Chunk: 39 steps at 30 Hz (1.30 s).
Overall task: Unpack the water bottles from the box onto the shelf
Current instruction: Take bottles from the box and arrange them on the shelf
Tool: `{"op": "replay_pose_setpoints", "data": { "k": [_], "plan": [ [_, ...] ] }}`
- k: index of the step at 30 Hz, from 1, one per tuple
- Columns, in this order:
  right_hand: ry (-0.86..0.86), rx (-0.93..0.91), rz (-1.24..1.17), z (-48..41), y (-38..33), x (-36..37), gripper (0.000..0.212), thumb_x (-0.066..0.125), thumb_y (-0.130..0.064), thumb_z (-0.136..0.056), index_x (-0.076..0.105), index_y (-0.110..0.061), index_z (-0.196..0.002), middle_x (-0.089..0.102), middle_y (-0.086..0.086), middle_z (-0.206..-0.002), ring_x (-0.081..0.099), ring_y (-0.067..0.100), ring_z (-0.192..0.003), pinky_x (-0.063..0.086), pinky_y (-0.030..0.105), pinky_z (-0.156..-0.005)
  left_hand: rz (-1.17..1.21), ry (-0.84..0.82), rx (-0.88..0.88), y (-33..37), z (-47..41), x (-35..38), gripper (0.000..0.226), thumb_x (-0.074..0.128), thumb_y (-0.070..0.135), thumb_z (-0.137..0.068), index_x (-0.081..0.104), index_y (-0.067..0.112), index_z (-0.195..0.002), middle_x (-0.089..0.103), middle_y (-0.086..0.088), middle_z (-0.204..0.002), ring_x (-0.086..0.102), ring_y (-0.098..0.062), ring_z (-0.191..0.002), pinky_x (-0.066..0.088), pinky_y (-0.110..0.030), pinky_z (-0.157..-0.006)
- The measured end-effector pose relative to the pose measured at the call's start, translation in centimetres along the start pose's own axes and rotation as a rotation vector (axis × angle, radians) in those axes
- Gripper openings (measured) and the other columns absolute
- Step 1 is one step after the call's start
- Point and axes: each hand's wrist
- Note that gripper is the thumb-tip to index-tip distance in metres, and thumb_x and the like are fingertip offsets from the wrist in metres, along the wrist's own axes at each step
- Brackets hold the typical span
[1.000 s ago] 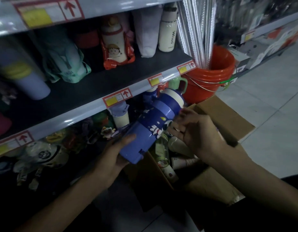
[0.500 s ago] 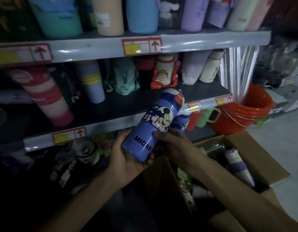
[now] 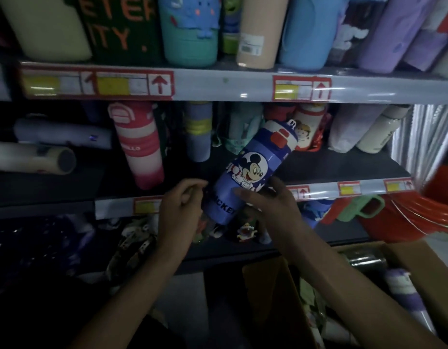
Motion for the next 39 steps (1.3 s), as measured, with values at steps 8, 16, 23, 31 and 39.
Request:
{"op": "replay_pose_setpoints", "data": {
  "k": [8,16,23,31,39],
  "plan": [
    [-0.024,-0.167,0.069,-4.7,0.9,4.2,0.068,0.091,-0.016,-0.071,0.058,-0.011,-0.131,0.073,0.006,-0.120,0.071,0.027,-0.109,0.059,0.049,-0.092,-0.219,-0.021,0.077,0.7,-2.5,-1.0,0.039,0.058,0.027,-0.094,0.061,0.033,-0.133,0.067,0.009,-0.125,0.063,-0.010,-0.108,0.054,-0.034,-0.089],
    [0.049,-0.290,0.166,-7.7,2.2,6.5,0.066,0.088,0.003,-0.071,0.057,-0.007,-0.128,0.072,0.007,-0.117,0.072,0.015,-0.103,0.060,0.029,-0.081,-0.297,-0.083,-0.009,0.6,-4.7,-1.0,0.059,0.054,0.037,-0.085,0.052,0.031,-0.144,0.062,0.001,-0.136,0.060,-0.019,-0.122,0.052,-0.043,-0.101],
    [0.012,-0.397,0.361,-9.8,2.5,7.4,0.079,0.091,-0.019,-0.061,0.054,-0.009,-0.130,0.070,0.007,-0.122,0.069,0.020,-0.112,0.059,0.048,-0.091,-0.274,-0.105,-0.090,-1.0,-6.4,-0.5,0.041,0.057,0.016,-0.093,0.057,0.024,-0.133,0.067,0.004,-0.121,0.065,-0.018,-0.108,0.053,-0.035,-0.090],
    [-0.013,-0.396,0.469,-10.6,3.1,7.9,0.072,0.092,-0.021,-0.067,0.057,-0.010,-0.129,0.073,0.002,-0.115,0.070,0.014,-0.107,0.060,0.045,-0.090,-0.274,-0.083,-0.074,-2.3,-7.0,-0.7,0.045,0.055,0.006,-0.093,0.054,0.020,-0.135,0.062,0.010,-0.114,0.061,-0.012,-0.100,0.047,-0.024,-0.077],
    [-0.003,-0.432,0.593,-10.8,3.4,7.8,0.074,0.085,-0.042,-0.064,0.057,-0.030,-0.132,0.067,0.008,-0.116,0.065,0.024,-0.110,0.059,0.047,-0.088,-0.244,-0.097,-0.077,-2.8,-7.2,-0.8,0.050,0.056,0.004,-0.092,0.054,0.023,-0.139,0.062,0.008,-0.114,0.064,-0.014,-0.104,0.053,-0.035,-0.089]
  ]
}}
Point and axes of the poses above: each hand's wrist, its own z-axis away from the middle knuckle, its own x-axis out of the palm, y = z × x
